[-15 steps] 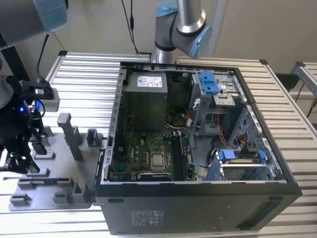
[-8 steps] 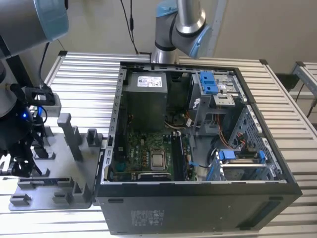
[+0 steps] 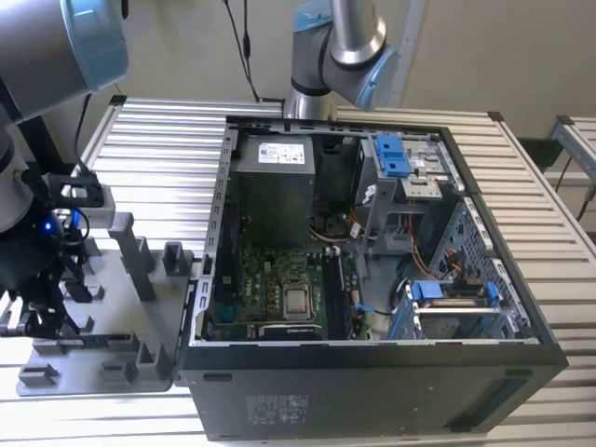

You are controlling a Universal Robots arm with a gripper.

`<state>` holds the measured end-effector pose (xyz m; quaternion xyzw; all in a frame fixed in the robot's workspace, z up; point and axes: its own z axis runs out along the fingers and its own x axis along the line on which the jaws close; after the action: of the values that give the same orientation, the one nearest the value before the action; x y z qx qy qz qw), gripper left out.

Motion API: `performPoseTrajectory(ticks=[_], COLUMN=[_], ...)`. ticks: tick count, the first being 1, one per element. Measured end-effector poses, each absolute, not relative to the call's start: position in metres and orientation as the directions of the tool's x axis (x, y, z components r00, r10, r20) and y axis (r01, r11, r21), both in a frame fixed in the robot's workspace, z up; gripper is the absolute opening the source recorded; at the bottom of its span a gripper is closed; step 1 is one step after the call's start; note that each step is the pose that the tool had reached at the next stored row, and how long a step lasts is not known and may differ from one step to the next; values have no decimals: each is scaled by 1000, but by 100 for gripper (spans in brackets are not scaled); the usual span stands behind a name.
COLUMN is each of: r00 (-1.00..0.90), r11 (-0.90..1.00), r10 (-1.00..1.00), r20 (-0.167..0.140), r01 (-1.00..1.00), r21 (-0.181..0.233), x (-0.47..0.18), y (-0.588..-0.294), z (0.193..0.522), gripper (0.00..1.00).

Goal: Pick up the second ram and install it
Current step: 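Pick up the second ram and move it above second insertion slot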

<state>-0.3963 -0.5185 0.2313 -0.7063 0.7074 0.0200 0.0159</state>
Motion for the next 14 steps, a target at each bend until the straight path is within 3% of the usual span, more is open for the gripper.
performPoseTrajectory(ticks=[14], r00=[11], r11=[-11], r10=[-999], r20=[-51], r01=[-1000], r21=[-2], x=[-398], y=[-518], z=[211], gripper=[48])
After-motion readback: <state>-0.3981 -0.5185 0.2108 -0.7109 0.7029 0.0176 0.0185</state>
